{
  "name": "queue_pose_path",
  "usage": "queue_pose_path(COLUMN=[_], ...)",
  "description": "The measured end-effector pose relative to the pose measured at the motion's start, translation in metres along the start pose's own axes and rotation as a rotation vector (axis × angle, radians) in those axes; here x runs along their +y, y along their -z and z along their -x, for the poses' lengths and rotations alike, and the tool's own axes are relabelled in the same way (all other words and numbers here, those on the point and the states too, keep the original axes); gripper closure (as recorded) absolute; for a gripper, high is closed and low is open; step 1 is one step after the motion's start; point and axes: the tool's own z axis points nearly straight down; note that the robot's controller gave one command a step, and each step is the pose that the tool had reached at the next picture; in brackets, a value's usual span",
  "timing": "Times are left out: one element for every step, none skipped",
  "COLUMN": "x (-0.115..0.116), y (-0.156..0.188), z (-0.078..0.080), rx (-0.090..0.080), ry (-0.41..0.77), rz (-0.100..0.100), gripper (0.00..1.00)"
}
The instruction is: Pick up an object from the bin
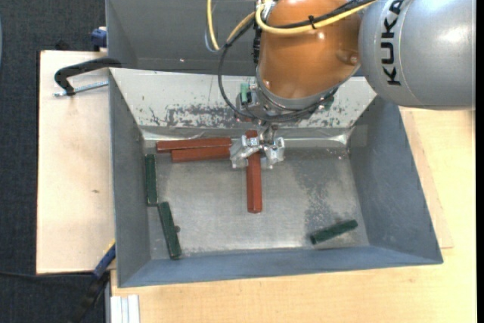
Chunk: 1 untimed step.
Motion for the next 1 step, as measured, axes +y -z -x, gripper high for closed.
queue_pose_path(x=[-0.003], y=[0.0553], z=[-0.0009], rx=[0.0], ry=[-0.001], rz=[-0.001], gripper=[1.0])
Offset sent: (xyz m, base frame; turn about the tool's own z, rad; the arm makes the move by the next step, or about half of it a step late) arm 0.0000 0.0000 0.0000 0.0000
